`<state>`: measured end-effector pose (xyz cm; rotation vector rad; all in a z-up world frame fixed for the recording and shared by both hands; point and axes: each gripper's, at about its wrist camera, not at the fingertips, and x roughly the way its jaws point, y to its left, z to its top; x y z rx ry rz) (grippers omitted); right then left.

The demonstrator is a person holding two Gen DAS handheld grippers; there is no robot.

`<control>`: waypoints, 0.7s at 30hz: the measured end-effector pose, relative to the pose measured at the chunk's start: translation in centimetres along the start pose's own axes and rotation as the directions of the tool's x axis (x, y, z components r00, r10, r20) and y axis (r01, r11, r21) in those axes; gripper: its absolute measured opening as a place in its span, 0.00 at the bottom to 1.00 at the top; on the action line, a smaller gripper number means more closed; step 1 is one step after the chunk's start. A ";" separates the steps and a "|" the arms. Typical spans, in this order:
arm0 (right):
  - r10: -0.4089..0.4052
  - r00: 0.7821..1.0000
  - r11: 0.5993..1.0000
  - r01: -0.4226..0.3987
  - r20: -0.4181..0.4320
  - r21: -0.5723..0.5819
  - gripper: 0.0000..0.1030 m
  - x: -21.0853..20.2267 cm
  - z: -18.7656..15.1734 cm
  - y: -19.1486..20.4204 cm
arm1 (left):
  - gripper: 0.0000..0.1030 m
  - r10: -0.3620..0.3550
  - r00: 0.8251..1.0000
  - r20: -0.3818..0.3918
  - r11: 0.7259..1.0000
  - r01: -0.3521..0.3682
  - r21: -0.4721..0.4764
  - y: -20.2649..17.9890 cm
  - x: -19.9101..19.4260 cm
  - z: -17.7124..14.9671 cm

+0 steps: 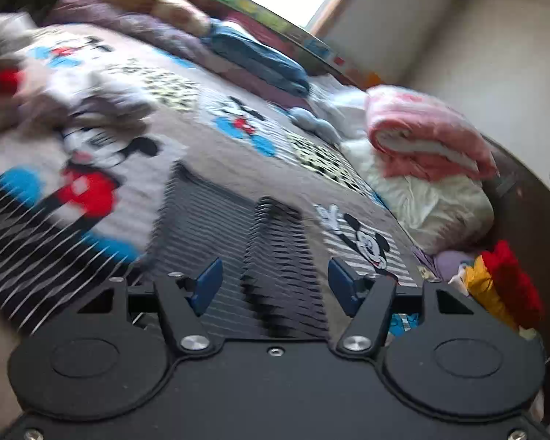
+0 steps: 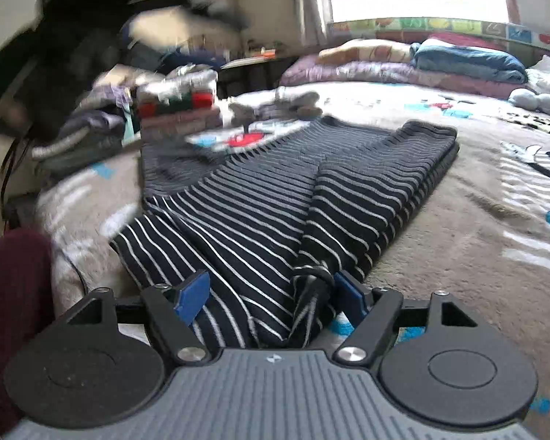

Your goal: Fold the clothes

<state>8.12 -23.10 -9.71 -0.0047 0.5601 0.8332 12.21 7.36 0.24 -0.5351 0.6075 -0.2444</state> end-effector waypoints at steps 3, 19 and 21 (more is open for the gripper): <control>-0.008 1.000 1.000 0.008 -0.009 0.009 0.72 -0.9 -0.2 1.0 | 0.66 0.008 1.000 0.011 0.993 -0.006 -0.119 2.9 -2.2 -1.8; 0.022 0.998 0.999 -0.021 -0.063 0.030 0.77 -5.0 -2.4 7.4 | 0.67 0.139 0.989 0.049 0.861 -0.096 -0.499 11.4 -6.2 -8.1; 0.054 0.998 0.993 -0.052 -0.013 0.104 0.78 -5.8 -2.2 7.2 | 0.67 0.157 0.986 0.064 0.828 -0.096 -0.553 12.7 -6.4 -8.1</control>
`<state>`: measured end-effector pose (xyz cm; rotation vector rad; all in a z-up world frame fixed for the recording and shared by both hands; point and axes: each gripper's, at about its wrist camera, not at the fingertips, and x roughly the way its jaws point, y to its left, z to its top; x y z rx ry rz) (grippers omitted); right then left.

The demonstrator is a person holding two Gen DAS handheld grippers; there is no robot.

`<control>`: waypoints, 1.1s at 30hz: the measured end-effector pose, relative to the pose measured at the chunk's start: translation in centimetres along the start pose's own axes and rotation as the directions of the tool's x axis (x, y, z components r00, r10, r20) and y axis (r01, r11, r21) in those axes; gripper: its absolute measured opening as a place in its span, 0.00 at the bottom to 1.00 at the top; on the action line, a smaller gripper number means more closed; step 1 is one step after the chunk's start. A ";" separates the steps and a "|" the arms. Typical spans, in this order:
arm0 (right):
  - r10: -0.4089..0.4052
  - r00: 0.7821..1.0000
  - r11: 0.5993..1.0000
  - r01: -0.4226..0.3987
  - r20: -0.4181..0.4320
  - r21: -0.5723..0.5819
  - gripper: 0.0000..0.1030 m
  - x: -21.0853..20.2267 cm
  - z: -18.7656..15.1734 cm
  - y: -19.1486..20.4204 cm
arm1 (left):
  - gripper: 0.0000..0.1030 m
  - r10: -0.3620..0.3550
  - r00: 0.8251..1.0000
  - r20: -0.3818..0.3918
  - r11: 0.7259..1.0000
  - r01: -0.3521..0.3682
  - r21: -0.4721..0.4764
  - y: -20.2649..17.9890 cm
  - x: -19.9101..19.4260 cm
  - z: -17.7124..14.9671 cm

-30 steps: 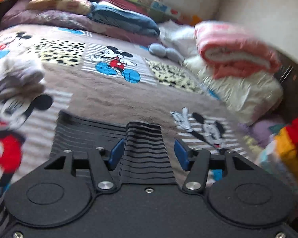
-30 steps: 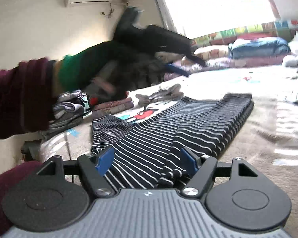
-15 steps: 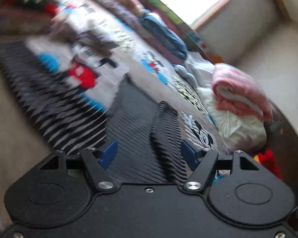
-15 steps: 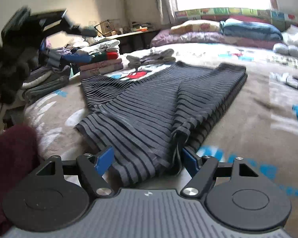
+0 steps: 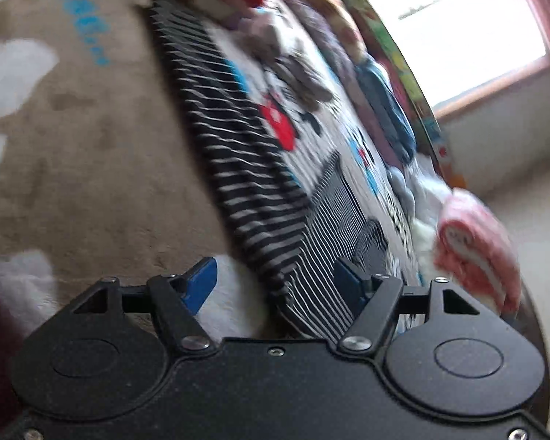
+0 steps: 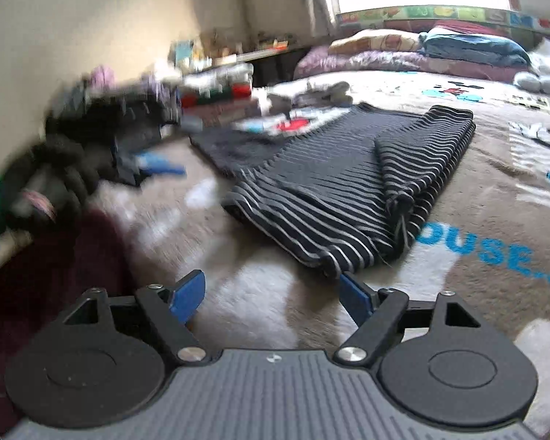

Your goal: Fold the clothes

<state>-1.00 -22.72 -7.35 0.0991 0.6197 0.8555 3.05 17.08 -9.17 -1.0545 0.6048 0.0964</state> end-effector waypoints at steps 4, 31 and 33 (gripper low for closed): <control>0.091 0.988 0.955 -0.122 0.124 0.270 0.85 -0.6 0.1 -2.4 | 0.67 0.038 0.997 0.061 0.998 -0.035 -0.052 1.4 0.7 1.5; 0.147 0.986 0.932 -0.166 0.083 0.321 0.69 5.9 7.0 0.2 | 0.19 0.039 0.960 0.277 0.998 -0.023 -0.061 6.6 7.7 13.7; 0.149 0.986 0.932 -0.167 0.080 0.322 0.62 7.5 8.0 0.3 | 0.17 0.027 0.959 0.281 0.999 -0.020 -0.029 6.2 7.5 13.7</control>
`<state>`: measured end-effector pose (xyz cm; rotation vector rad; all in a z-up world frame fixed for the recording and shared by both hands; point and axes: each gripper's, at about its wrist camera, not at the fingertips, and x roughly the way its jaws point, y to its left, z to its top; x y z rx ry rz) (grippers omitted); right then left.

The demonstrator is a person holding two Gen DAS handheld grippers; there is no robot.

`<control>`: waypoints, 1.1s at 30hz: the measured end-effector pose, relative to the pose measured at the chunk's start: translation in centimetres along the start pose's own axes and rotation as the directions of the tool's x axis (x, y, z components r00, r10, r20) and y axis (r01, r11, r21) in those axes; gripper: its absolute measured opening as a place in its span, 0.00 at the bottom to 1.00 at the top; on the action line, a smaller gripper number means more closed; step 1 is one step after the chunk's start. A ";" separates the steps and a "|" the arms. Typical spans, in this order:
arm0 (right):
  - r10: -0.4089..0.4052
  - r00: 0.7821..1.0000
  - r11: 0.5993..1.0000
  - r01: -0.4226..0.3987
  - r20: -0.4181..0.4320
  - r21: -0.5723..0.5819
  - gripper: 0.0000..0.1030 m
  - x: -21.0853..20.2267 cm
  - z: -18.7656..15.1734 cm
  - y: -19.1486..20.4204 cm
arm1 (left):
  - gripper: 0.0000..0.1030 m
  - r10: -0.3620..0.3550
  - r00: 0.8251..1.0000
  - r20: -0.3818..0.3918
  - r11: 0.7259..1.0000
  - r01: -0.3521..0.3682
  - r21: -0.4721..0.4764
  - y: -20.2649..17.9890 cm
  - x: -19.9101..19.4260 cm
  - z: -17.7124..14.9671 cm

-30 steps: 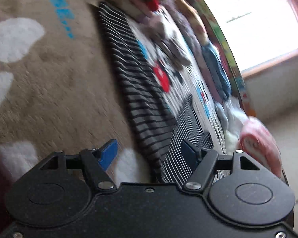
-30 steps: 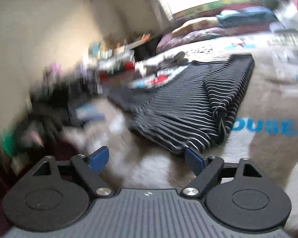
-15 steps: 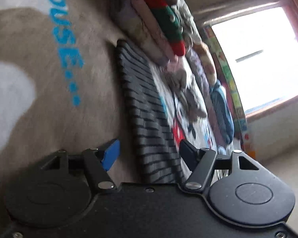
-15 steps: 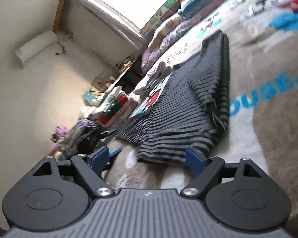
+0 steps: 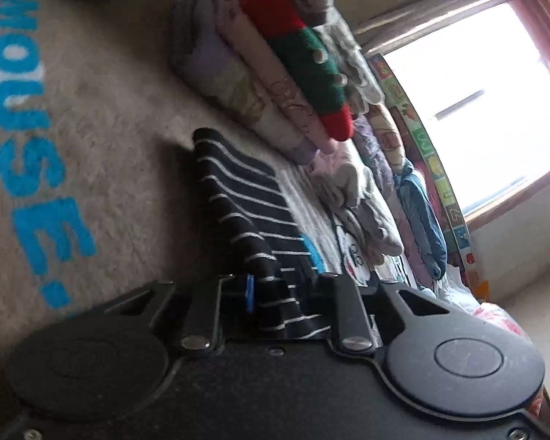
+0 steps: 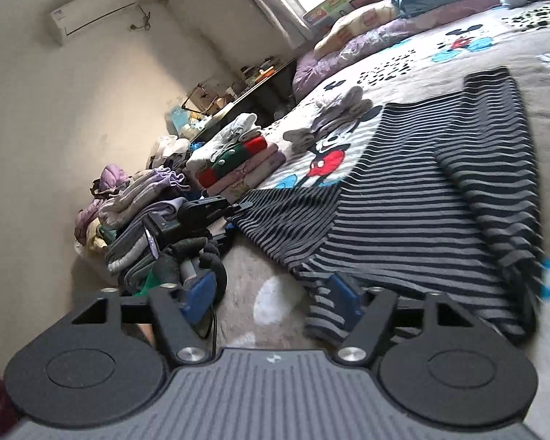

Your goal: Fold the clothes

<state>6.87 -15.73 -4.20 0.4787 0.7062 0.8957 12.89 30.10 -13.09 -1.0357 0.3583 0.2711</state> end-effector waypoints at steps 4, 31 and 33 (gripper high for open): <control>-0.004 1.000 1.000 0.004 0.017 0.021 0.61 3.0 1.6 0.3 | 0.13 -0.045 0.999 0.000 0.988 0.044 0.151 -2.4 -0.4 -0.5; -0.086 0.965 0.780 -0.090 0.249 0.620 0.62 6.2 -0.9 -9.0 | 0.53 -0.195 0.845 -0.498 0.320 0.535 0.782 -14.9 -1.5 -15.7; -0.093 0.969 0.790 -0.069 0.230 0.609 0.65 6.7 -0.4 -8.7 | 0.53 -0.269 0.855 -0.444 0.443 0.519 0.731 -14.1 -1.9 -12.9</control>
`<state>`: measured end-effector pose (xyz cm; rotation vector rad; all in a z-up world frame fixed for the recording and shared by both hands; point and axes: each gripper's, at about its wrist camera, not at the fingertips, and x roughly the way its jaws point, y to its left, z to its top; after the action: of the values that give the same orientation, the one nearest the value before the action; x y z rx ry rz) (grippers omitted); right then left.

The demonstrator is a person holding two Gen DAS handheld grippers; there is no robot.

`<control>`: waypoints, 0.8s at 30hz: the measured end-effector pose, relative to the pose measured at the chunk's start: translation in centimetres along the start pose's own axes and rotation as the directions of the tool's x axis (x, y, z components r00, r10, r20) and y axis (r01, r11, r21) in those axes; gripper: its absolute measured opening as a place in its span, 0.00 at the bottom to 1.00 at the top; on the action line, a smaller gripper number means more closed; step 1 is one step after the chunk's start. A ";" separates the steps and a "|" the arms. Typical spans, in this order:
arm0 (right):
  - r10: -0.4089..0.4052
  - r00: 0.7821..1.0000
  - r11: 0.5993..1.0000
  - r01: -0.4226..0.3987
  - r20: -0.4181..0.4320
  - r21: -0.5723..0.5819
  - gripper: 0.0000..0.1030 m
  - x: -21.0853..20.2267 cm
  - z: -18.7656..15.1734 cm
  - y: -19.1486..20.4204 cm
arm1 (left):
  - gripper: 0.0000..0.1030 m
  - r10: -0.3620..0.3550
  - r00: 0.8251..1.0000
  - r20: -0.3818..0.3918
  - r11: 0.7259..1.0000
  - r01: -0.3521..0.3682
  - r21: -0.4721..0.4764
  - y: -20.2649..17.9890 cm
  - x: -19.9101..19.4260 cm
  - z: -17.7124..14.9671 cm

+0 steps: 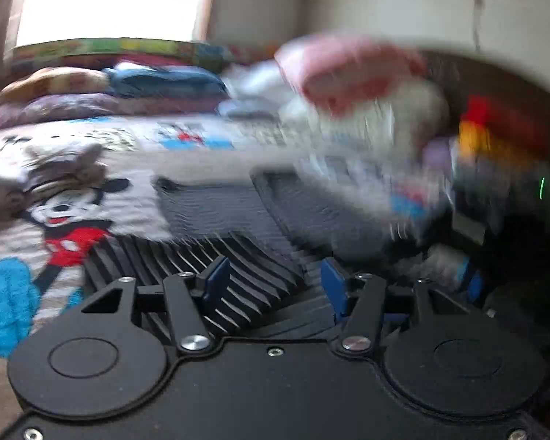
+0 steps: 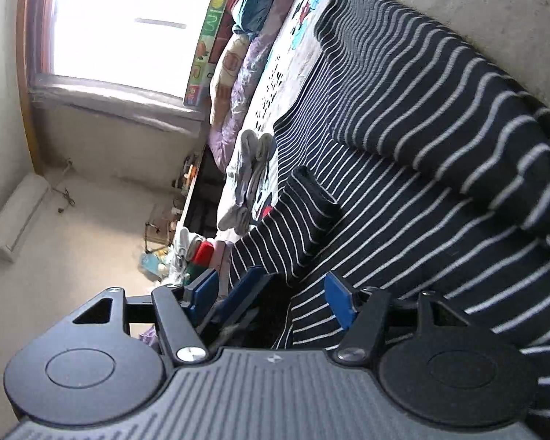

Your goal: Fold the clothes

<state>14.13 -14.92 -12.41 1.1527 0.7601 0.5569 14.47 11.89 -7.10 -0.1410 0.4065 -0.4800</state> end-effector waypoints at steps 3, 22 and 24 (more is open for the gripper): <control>-0.023 1.000 1.000 0.023 -0.001 -0.018 0.70 0.8 0.3 0.8 | 0.53 0.098 0.990 0.104 0.965 -0.069 -0.251 4.0 -2.0 0.3; -0.230 0.972 0.972 0.227 0.052 0.055 0.65 7.2 1.3 2.5 | 0.53 0.236 0.936 0.260 0.763 -0.013 -0.646 10.4 -6.1 -1.0; -0.238 0.968 0.970 0.233 0.077 0.071 0.61 7.3 1.5 2.2 | 0.53 0.230 0.936 0.266 0.766 -0.005 -0.643 10.4 -6.3 -1.0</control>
<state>19.87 -9.75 -11.74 1.1167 0.8320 0.2851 13.36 24.00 -8.19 -0.8477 0.2276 -0.1636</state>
